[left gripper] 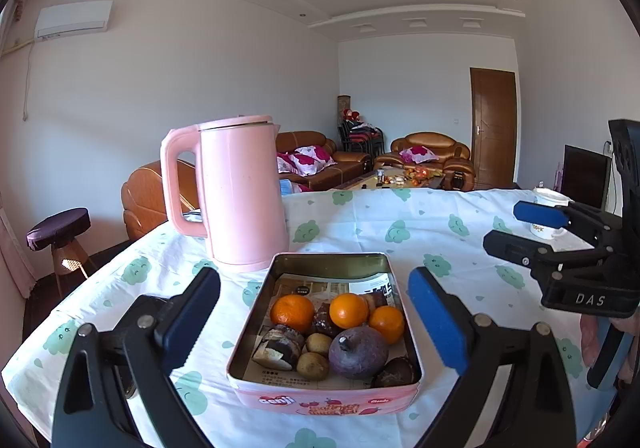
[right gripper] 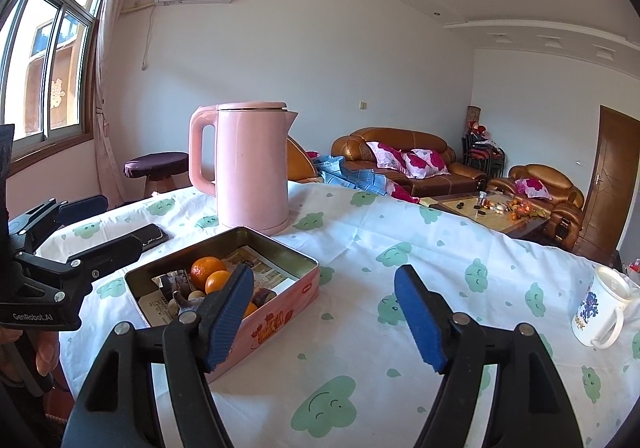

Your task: Organize fruits

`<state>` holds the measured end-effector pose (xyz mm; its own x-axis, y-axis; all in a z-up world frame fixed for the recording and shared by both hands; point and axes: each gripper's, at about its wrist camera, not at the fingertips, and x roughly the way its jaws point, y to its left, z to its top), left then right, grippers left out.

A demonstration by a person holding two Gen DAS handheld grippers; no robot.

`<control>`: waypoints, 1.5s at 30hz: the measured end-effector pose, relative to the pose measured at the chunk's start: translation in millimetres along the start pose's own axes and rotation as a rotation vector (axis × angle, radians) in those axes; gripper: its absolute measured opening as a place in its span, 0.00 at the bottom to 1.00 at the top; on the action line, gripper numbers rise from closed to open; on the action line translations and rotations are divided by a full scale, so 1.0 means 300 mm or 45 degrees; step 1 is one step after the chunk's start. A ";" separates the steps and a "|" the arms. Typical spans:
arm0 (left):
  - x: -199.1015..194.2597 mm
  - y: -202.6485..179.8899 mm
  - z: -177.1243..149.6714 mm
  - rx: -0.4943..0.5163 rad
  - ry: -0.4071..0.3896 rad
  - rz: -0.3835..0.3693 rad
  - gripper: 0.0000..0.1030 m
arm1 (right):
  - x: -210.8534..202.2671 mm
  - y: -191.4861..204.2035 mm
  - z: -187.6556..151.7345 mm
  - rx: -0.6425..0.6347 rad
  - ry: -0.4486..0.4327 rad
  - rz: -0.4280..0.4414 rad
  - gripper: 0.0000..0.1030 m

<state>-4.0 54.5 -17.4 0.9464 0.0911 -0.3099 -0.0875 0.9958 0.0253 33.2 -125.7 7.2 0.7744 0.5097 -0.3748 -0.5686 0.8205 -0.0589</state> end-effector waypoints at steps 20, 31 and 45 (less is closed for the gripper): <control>-0.005 -0.026 0.001 0.026 -0.013 -0.003 1.00 | -0.029 -0.028 0.002 0.013 -0.021 -0.022 0.73; -0.005 -0.043 0.006 0.051 -0.002 -0.001 1.00 | -0.039 -0.043 -0.007 0.017 -0.031 -0.052 0.73; 0.000 -0.048 0.003 0.047 -0.006 0.002 1.00 | -0.044 -0.052 -0.023 -0.002 -0.020 -0.061 0.73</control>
<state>-2.4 40.3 -16.8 0.9478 0.0923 -0.3052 -0.0773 0.9952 0.0609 29.8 -147.2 6.6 0.8051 0.4736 -0.3572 -0.5310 0.8438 -0.0781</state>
